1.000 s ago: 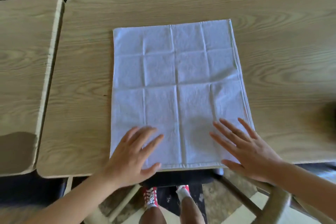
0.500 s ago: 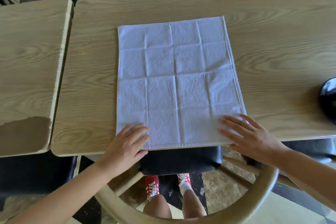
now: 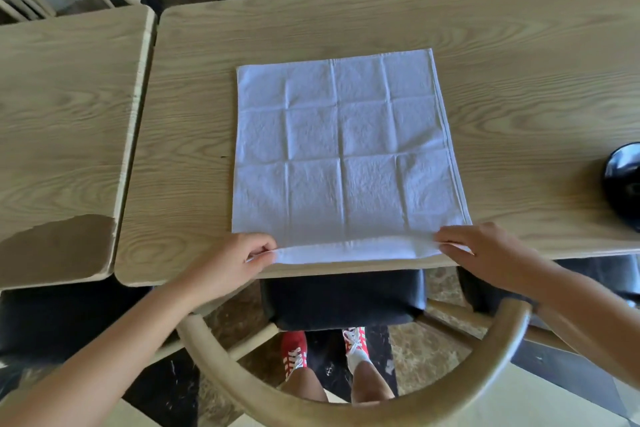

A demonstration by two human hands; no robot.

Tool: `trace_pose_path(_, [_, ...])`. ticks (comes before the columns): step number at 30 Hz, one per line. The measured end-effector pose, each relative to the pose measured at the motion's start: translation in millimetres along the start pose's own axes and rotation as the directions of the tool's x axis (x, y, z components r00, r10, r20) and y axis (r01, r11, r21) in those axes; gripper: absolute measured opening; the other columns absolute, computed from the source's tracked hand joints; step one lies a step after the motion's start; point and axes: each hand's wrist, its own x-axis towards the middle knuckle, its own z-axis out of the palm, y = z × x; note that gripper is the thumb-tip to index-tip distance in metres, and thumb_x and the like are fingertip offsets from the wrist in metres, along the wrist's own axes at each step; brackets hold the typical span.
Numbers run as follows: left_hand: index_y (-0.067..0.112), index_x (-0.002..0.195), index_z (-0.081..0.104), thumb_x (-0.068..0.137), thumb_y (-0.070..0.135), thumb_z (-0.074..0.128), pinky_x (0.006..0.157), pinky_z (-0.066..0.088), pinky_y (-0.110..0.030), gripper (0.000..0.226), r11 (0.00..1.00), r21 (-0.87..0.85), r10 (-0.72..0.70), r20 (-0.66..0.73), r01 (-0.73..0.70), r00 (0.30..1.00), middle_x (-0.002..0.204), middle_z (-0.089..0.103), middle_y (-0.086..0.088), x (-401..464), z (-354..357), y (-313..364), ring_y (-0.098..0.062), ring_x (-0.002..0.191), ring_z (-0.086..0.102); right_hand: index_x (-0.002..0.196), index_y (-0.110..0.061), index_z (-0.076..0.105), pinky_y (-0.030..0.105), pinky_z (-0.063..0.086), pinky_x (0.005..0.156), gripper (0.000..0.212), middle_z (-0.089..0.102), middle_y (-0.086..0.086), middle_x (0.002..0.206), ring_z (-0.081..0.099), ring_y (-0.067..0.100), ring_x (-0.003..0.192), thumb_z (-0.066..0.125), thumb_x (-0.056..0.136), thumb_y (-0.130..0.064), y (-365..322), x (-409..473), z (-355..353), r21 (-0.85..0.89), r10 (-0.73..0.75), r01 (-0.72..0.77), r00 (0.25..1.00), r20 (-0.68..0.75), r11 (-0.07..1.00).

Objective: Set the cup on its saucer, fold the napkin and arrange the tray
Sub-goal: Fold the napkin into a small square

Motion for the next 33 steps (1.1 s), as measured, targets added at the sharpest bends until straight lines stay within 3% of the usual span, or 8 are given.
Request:
trace_pose_path(3, [0.025, 0.073, 0.061, 0.09, 0.033, 0.055, 0.058, 0.036, -0.023, 0.02, 0.999, 0.019, -0.032, 0.324, 0.028, 0.946, 0.059, 0.058, 0.01, -3, -27, 14, -0.004, 0.054, 0.049, 0.06, -0.049, 0.056, 0.007, 0.042, 0.059, 0.036, 0.065, -0.023, 0.065, 0.059, -0.01, 0.062, 0.055, 0.09, -0.029, -13, -9, -35, 0.032, -0.031, 0.023, 0.954, 0.297, 0.999])
trace_pose_path(5, [0.032, 0.076, 0.066, 0.089, 0.035, 0.058, 0.059, 0.036, -0.01, 0.015, 0.999, -0.024, -0.017, 0.507, 0.034, 0.862, 0.066, 0.065, 0.02, -10, -43, 23, 0.004, 0.058, 0.054, 0.065, -0.055, 0.06, 0.0, 0.04, 0.064, 0.031, 0.064, -0.037, 0.073, 0.059, -0.017, 0.07, 0.056, 0.087, -0.034, -19, -18, -52, 0.099, -0.061, 0.019, 0.894, 0.443, 0.995])
trace_pose_path(9, [0.036, 0.076, 0.07, 0.085, 0.03, 0.064, 0.065, 0.04, -0.01, 0.013, 0.974, -0.196, 0.031, 0.605, 0.111, 0.796, 0.073, 0.068, 0.019, -18, -74, 35, 0.003, 0.069, 0.059, 0.075, -0.057, 0.062, 0.01, 0.044, 0.07, 0.016, 0.064, -0.039, 0.081, 0.062, -0.014, 0.08, 0.055, 0.085, -0.045, -27, -21, -77, 0.133, -0.113, 0.049, 0.84, 0.53, 0.99])
trace_pose_path(15, [0.018, 0.083, 0.075, 0.081, 0.017, 0.068, 0.071, 0.053, -0.023, 0.007, 0.989, -0.144, 0.049, 0.069, -0.039, 0.996, 0.081, 0.075, 0.005, 22, -100, 35, -0.012, 0.077, 0.069, 0.082, -0.048, 0.063, 0.021, 0.047, 0.073, 0.007, 0.072, -0.019, 0.079, 0.065, 0.0, 0.075, 0.061, 0.083, -0.042, -17, 22, -109, 0.089, -0.025, -0.001, 0.956, 0.293, 0.996])
trace_pose_path(20, [0.01, 0.077, 0.072, 0.082, 0.008, 0.066, 0.066, 0.043, -0.032, 0.008, 0.984, 0.113, 0.167, -0.321, -0.137, 0.932, 0.077, 0.069, -0.001, 89, -107, 29, -0.02, 0.072, 0.063, 0.066, -0.033, 0.057, 0.032, 0.043, 0.065, 0.022, 0.066, 0.001, 0.072, 0.06, 0.019, 0.069, 0.066, 0.082, -0.02, 5, 87, -101, 0.022, 0.006, -0.003, 0.989, -0.15, 1.0])
trace_pose_path(22, [0.003, 0.08, 0.072, 0.081, 0.003, 0.066, 0.078, 0.043, -0.032, 0.006, 0.963, 0.236, 0.216, -0.372, -0.132, 0.903, 0.095, 0.067, -0.01, 116, -103, 23, -0.025, 0.087, 0.061, 0.08, -0.019, 0.066, 0.035, 0.045, 0.08, 0.002, 0.066, 0.006, 0.089, 0.061, 0.024, 0.091, 0.065, 0.082, -0.018, 11, 114, -89, -0.087, -0.004, -0.015, 0.977, -0.214, 0.996])
trace_pose_path(25, [-0.001, 0.086, 0.071, 0.082, 0.001, 0.064, 0.094, 0.037, -0.03, 0.009, 0.963, 0.26, 0.163, -0.35, -0.071, 0.922, 0.121, 0.058, -0.019, 145, -93, 11, -0.029, 0.111, 0.056, 0.091, -0.013, 0.068, 0.042, 0.039, 0.098, 0.012, 0.063, 0.009, 0.107, 0.053, 0.03, 0.109, 0.065, 0.082, -0.019, 25, 145, -76, -0.176, -0.014, -0.02, 0.982, -0.191, 0.984])
trace_pose_path(33, [-0.004, 0.081, 0.07, 0.08, -0.004, 0.063, 0.084, 0.036, -0.025, 0.007, 0.977, 0.201, 0.143, -0.359, -0.073, 0.922, 0.101, 0.063, -0.02, 168, -86, -7, -0.031, 0.096, 0.059, 0.082, -0.025, 0.067, 0.04, 0.043, 0.092, 0.003, 0.056, -0.006, 0.094, 0.054, 0.021, 0.102, 0.066, 0.081, -0.028, 34, 163, -86, -0.141, 0.014, -0.035, 0.989, -0.148, 0.989])
